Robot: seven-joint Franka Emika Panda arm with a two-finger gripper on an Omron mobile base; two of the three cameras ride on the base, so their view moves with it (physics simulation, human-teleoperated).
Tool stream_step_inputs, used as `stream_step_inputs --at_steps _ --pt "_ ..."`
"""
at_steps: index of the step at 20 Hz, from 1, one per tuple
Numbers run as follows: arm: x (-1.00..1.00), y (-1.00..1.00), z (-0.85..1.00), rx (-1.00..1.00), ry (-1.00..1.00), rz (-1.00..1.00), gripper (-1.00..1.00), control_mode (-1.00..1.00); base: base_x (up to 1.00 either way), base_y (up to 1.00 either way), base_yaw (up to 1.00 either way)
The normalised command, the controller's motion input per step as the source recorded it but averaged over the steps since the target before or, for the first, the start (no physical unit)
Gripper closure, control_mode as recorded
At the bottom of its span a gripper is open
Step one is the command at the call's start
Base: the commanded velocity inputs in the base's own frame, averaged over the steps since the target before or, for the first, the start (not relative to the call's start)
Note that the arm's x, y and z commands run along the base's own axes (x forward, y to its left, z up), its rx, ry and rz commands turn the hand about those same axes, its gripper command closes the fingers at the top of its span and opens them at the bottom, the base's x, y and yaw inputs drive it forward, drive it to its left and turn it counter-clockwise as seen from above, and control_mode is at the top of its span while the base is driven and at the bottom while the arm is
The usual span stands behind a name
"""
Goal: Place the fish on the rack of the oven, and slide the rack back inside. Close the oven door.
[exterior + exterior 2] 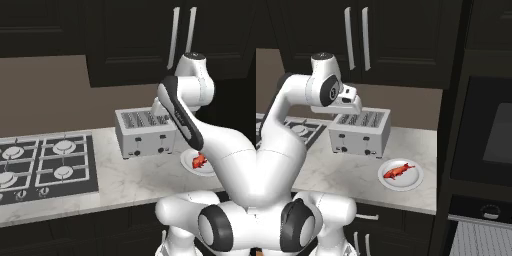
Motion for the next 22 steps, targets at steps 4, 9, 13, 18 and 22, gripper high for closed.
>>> stream_step_inputs --at_steps 4,9,13,18,22 --pt "-0.1 -0.02 0.0 0.0 0.0 0.0 -1.0 -1.0 0.0 0.0 0.0" --pt "-0.06 -0.41 -0.06 0.0 0.0 -0.16 -1.0 -1.0 0.0 0.0 0.0" --pt "0.0 -0.77 -0.22 0.0 0.01 -0.25 -1.0 -1.0 0.0 0.0 0.0" --pt "0.0 -0.9 -0.44 0.0 0.0 -0.24 -1.0 -1.0 0.0 0.0 0.0" --pt "0.0 -0.83 -0.59 0.0 0.0 -0.23 -1.0 -1.0 0.0 0.0 0.0"
